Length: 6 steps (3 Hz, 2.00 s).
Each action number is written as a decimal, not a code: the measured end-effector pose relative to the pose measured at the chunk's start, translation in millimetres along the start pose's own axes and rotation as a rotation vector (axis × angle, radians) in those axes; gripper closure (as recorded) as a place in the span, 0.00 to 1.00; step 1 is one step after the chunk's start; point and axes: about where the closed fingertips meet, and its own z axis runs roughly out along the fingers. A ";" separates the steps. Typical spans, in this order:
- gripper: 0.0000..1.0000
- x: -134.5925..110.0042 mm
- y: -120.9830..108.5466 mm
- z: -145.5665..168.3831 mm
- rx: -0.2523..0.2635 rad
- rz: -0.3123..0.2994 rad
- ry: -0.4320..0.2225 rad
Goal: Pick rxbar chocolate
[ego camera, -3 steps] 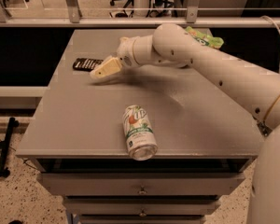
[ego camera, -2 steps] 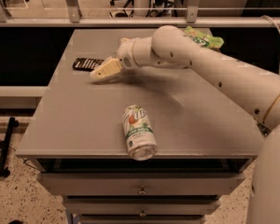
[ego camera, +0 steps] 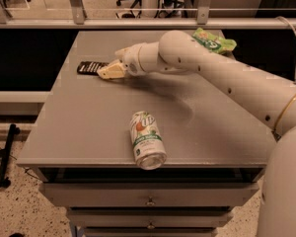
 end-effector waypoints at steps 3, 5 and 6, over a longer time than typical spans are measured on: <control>1.00 -12.3 -2.2 -4.4 0.007 -0.006 -0.016; 1.00 -73.8 -8.0 -7.4 -0.023 -0.126 -0.028; 1.00 -117.2 4.2 -23.2 -0.036 -0.222 -0.036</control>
Offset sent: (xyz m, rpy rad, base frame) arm -0.0015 -0.0089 0.0076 0.0162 -0.0015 -0.0255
